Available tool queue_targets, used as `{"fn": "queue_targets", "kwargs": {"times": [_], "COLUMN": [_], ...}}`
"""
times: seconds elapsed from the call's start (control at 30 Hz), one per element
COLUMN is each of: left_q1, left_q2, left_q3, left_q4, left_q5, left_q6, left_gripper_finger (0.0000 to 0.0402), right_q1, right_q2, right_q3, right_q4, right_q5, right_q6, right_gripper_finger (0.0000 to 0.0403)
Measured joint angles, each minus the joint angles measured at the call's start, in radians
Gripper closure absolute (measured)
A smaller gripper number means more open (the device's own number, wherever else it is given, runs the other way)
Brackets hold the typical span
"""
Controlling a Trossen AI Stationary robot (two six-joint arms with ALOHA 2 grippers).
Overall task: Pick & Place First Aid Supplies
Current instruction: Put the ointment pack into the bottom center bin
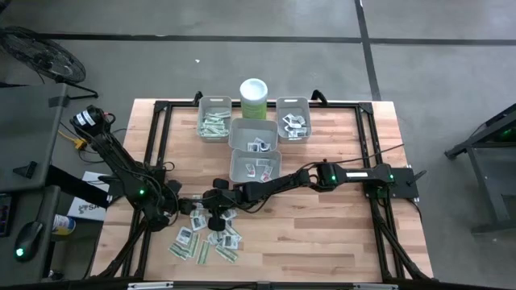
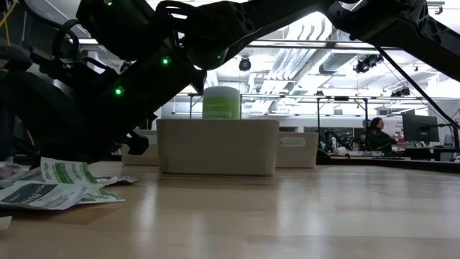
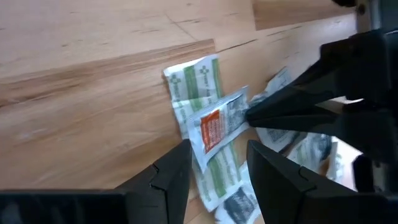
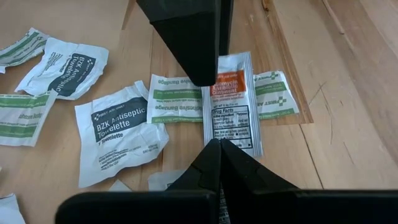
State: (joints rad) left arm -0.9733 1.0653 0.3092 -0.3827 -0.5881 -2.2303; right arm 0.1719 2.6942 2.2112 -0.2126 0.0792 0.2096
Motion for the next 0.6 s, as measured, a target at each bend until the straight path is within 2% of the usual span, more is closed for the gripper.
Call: {"fn": "queue_targets", "kwargs": {"times": [0.5, 0.6], "left_q1": [0.000, 0.000], "left_q2": [0.000, 0.000], "left_q3": [0.000, 0.000], "left_q4": [0.036, 0.036], "left_q5": [-0.048, -0.055], "left_q6": [0.011, 0.011], "left_gripper_finger": [0.0248, 0.0258], "right_q1": [0.000, 0.000], "right_q2": [0.000, 0.000], "right_q3": [0.000, 0.000], "right_q4": [0.000, 0.000], "right_q5": [-0.002, -0.002], "right_q6": [0.000, 0.000], "right_gripper_finger": [0.0403, 0.0403]}}
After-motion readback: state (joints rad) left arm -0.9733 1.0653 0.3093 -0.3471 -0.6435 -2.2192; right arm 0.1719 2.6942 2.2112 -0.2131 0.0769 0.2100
